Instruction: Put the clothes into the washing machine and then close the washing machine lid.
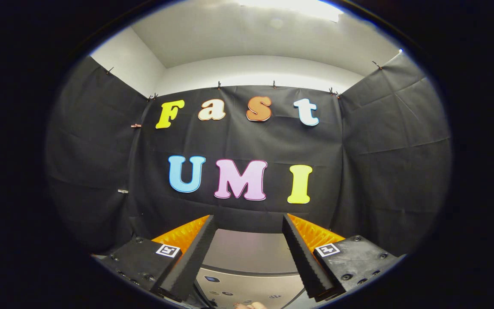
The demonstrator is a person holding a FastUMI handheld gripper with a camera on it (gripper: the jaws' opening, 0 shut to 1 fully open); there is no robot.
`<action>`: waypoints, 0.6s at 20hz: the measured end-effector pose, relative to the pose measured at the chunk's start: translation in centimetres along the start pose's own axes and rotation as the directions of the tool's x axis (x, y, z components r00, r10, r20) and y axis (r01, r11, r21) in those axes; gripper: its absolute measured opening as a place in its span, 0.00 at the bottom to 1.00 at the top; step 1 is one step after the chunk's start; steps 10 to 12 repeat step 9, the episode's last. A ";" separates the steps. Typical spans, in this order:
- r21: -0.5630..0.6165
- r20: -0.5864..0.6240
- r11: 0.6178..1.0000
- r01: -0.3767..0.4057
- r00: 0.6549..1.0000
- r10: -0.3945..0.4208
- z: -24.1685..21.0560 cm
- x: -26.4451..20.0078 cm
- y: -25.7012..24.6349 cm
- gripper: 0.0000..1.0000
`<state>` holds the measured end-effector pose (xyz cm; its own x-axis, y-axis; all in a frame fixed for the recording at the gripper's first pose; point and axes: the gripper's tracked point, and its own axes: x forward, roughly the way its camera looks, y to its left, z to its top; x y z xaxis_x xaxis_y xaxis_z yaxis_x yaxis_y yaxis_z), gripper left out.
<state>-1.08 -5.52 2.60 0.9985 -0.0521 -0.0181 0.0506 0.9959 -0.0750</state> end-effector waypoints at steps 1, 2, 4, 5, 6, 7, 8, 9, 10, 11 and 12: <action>0.003 0.001 1.000 0.000 1.000 0.000 0.0 0.0 0.0 0.98; 0.000 0.003 1.000 0.001 1.000 -0.001 0.1 0.0 -0.1 0.98; -0.007 -0.001 1.000 0.000 1.000 0.000 0.0 0.1 -0.1 0.98; -0.008 -0.004 1.000 -0.002 1.000 0.002 -0.1 0.1 -0.1 0.99; -0.007 -0.006 1.000 -0.002 1.000 0.002 -0.1 0.0 -0.2 0.99; -0.005 -0.006 1.000 -0.002 1.000 0.001 -0.1 0.0 -0.3 0.99; -0.004 -0.007 1.000 -0.001 1.000 0.001 0.0 0.1 -0.3 0.99; -0.004 -0.009 1.000 -0.001 1.000 0.001 -0.1 0.1 -0.3 0.99; -0.004 -0.009 1.000 -0.001 1.000 0.001 -0.1 0.1 -0.3 0.99; -0.004 -0.009 1.000 -0.001 1.000 0.001 -0.1 0.1 -0.3 0.99; -0.004 -0.009 1.000 -0.001 1.000 0.001 -0.1 0.1 -0.3 0.99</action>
